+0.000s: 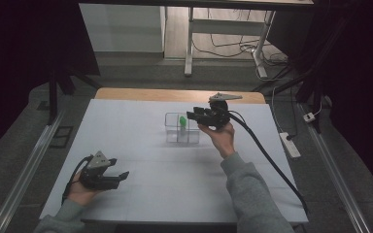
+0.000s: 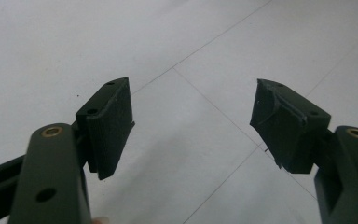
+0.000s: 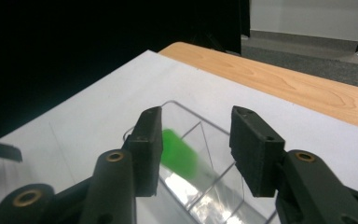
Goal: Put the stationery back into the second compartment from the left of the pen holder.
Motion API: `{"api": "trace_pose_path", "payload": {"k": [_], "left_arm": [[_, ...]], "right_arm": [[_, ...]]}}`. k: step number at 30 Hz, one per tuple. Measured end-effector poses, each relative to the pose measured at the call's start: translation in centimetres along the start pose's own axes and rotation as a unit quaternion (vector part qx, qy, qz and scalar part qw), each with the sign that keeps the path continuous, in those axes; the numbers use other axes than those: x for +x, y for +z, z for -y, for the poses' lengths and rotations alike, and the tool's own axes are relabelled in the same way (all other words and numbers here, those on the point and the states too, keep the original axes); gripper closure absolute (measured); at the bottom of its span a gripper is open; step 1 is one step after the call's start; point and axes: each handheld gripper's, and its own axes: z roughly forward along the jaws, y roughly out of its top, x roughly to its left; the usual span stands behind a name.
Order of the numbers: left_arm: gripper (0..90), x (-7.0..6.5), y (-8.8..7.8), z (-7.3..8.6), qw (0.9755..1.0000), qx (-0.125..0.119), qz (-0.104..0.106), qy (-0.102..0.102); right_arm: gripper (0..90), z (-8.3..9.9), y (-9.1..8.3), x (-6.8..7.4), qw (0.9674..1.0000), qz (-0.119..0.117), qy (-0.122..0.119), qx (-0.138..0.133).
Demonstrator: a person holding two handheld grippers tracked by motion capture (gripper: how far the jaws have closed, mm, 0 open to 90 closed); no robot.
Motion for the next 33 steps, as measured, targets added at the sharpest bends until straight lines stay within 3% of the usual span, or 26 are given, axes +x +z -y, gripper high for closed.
{"api": "trace_pose_path", "payload": {"k": [15, 24, 33], "left_arm": [[29.1, 0.2, -0.1, 0.2, 1.0000, 0.004, -0.002, -0.004], [29.1, 0.5, 0.0, 0.3, 0.9999, 0.005, 0.000, -0.012], [29.1, 0.5, 0.0, 0.1, 0.9999, 0.004, 0.001, -0.011]], "right_arm": [[51.4, 2.9, -5.2, -0.1, 0.9995, 0.017, -0.009, 0.025], [49.4, 7.3, -10.3, -0.1, 0.9991, 0.024, -0.007, 0.035], [47.4, 10.9, -13.8, -0.1, 0.9979, 0.035, -0.002, 0.054]]}}
